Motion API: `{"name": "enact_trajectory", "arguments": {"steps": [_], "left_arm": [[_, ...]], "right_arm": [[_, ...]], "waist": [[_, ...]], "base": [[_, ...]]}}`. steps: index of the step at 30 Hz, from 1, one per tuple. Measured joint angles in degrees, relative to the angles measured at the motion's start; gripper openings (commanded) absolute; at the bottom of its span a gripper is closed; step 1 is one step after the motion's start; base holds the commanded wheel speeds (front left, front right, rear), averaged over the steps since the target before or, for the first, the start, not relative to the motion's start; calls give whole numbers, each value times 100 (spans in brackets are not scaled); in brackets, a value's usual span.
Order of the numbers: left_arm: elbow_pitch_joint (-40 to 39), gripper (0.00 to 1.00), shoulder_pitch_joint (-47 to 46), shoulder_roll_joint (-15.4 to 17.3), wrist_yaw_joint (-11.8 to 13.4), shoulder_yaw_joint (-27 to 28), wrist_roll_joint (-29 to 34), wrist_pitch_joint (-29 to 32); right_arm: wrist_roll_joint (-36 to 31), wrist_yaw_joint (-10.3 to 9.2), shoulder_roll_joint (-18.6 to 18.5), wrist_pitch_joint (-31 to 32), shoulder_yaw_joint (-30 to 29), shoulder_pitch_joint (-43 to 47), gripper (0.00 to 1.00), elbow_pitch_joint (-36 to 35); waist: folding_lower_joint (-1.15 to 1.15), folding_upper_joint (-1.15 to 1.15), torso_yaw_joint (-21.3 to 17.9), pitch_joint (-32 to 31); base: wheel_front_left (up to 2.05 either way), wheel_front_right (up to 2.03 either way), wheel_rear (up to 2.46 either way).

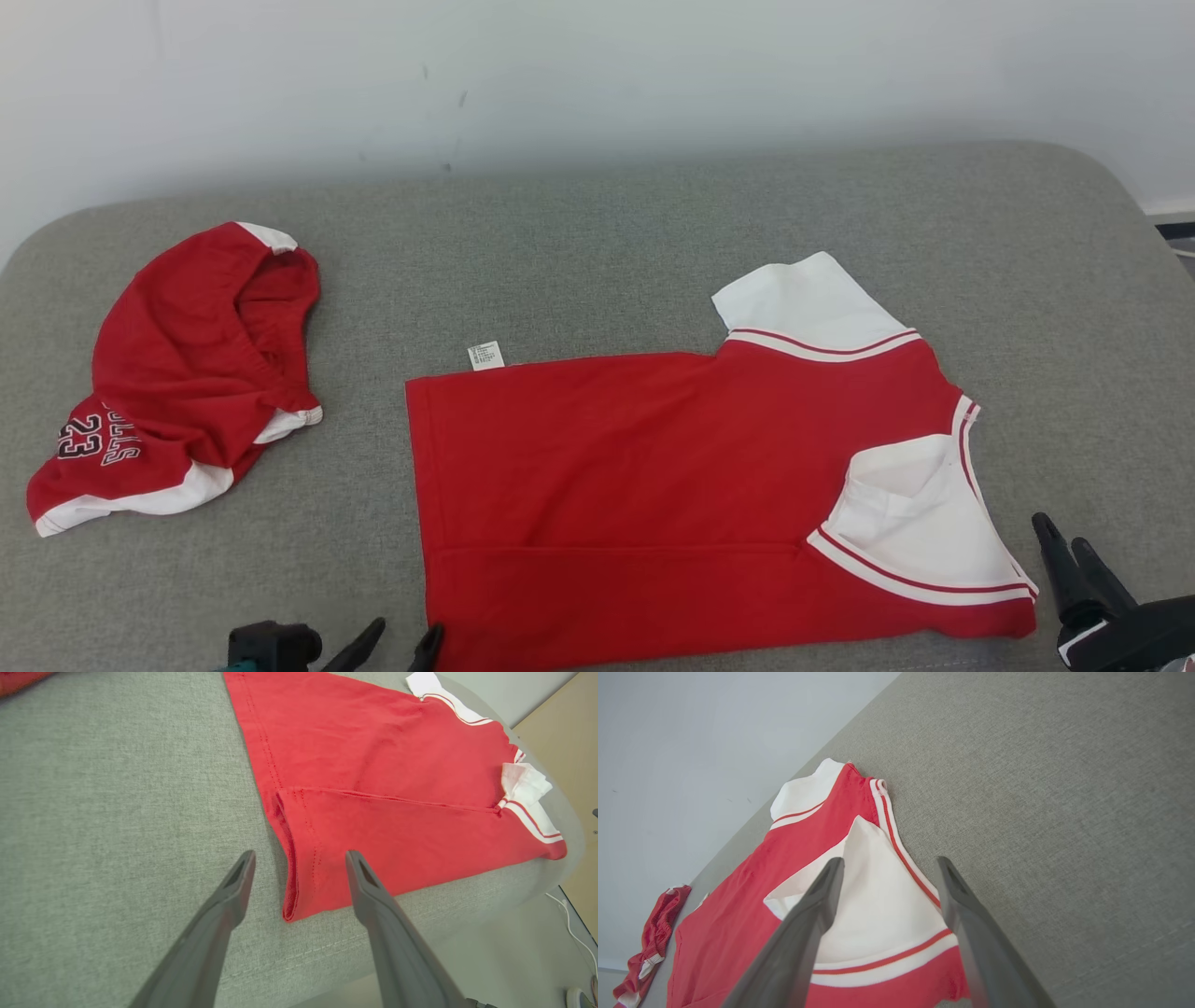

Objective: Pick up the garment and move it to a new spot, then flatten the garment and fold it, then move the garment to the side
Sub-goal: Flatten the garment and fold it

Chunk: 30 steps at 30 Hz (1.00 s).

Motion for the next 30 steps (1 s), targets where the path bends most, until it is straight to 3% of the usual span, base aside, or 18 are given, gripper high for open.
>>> {"name": "enact_trajectory", "arguments": {"steps": [14, 30], "left_arm": [[-726, 100, -289, 142, 272, 221, 367, -216], [-745, 100, -1461, -43, 322, 315, 731, -81]], "right_arm": [[-531, -300, -149, -122, -69, -137, 100, -676], [-1094, -430, -190, 67, 8, -1701, 100, -722]], "waist": [[0, 0, -35, 14], [1, 0, -52, 725]], "base": [[0, 0, 0], [0, 0, 0]]}}
